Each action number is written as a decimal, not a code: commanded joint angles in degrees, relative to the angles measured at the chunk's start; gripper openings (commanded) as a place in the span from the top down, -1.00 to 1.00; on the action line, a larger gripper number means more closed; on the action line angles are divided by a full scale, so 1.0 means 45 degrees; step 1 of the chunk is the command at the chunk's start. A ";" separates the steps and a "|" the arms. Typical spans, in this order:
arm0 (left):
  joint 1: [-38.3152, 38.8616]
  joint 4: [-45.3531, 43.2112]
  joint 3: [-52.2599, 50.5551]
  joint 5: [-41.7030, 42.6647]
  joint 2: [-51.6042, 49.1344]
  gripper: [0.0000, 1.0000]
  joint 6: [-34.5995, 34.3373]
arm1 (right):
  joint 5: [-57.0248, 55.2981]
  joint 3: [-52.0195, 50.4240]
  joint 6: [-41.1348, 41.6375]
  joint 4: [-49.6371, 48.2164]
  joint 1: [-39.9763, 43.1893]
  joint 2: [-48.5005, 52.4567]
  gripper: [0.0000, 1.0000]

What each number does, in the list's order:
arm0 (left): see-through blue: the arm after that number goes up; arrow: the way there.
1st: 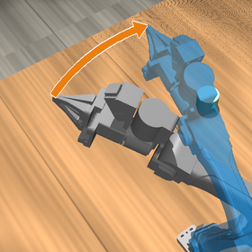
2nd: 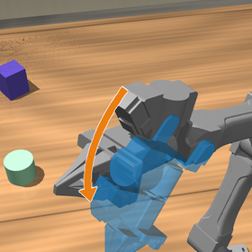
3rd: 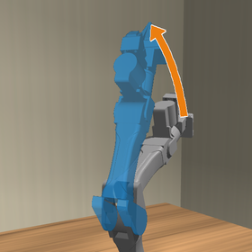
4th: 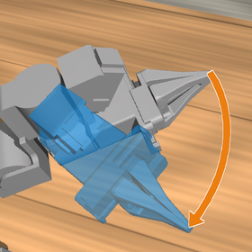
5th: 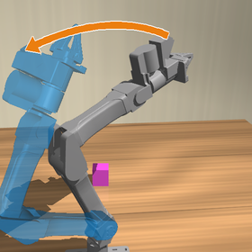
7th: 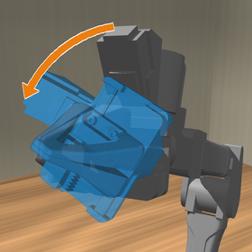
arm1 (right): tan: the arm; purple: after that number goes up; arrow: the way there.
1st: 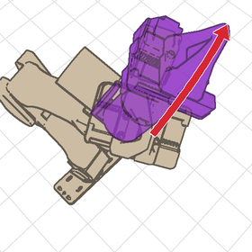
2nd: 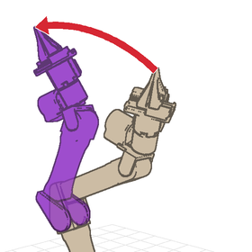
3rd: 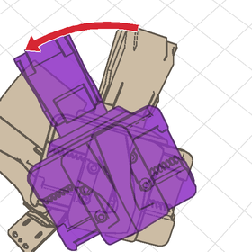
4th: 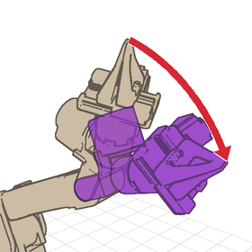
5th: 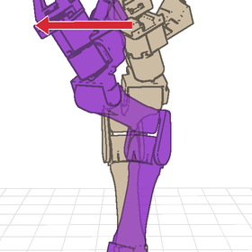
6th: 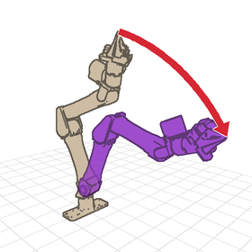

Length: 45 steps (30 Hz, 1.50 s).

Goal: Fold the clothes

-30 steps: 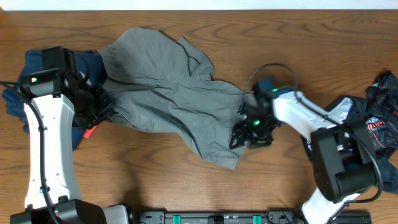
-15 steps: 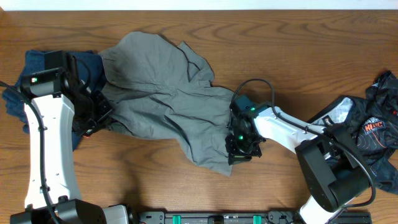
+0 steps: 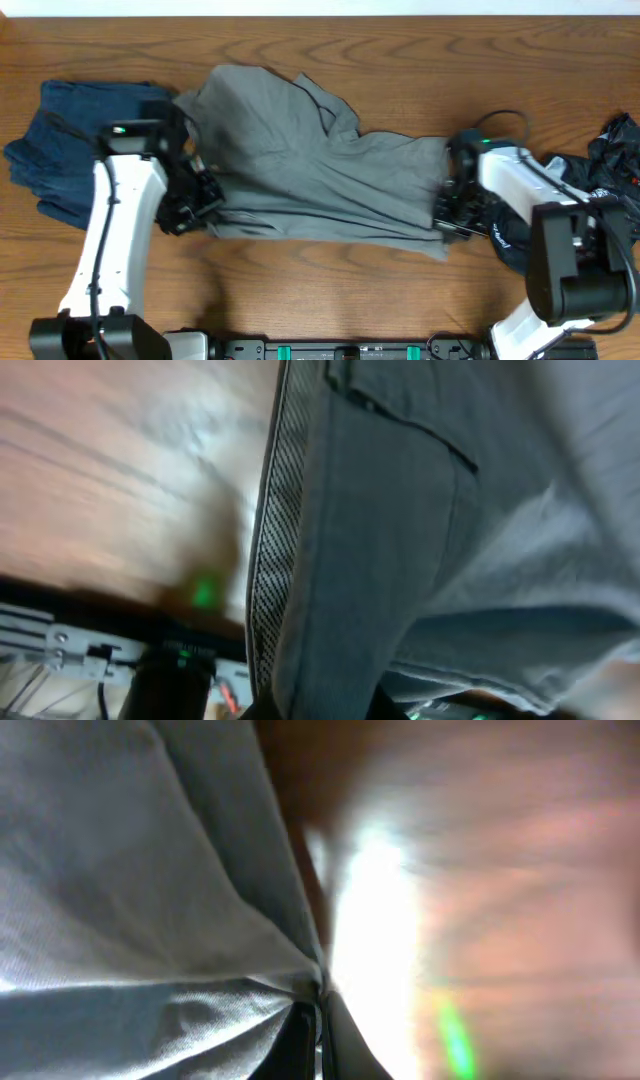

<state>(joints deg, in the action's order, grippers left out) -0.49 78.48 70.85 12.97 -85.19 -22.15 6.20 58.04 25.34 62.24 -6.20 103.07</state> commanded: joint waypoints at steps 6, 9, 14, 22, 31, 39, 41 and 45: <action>0.0583 0.1039 -0.1889 -0.0520 -0.0044 0.43 0.0160 | -0.1593 0.0112 -0.0850 0.1851 0.0359 -0.1632 0.71; 0.0578 0.1205 -0.1817 -0.0520 0.0073 0.01 0.0151 | -0.1603 0.0267 -0.1287 0.2229 0.0364 -0.2599 -0.07; 0.0578 0.0476 -0.1389 -0.0520 0.0316 -0.58 0.0102 | -0.1015 0.1559 -0.2448 0.1943 0.0364 -0.4167 -0.33; 0.0578 -0.4425 -0.1268 -0.0656 0.0282 -0.51 0.0160 | 0.3045 0.3371 -0.5241 -0.1370 0.0282 -0.4231 -0.17; 0.0578 -0.7140 -0.1297 -0.0758 -0.0306 -0.45 0.0151 | 0.3060 0.5911 -0.6013 -0.2293 -0.0811 -0.0855 -0.36; 0.0583 -0.7082 -0.1311 -0.0753 -0.0903 -0.45 0.0141 | 0.3055 0.9364 -0.6363 -0.4129 -0.1972 0.3186 -0.40; 0.0583 -0.7082 -0.1341 -0.0743 -0.1010 -0.45 0.0107 | 0.3065 0.9763 -0.6363 -0.5022 -0.2302 0.4012 -0.40; 0.0583 -0.7082 -0.1530 -0.0743 -0.1054 -0.45 0.0107 | 0.3050 0.9947 -0.6368 -0.6528 -0.3055 0.5255 -0.40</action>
<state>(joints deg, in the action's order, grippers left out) 2.04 46.41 64.12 10.26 -89.41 -22.04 19.38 101.58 -2.28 34.50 -17.17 123.35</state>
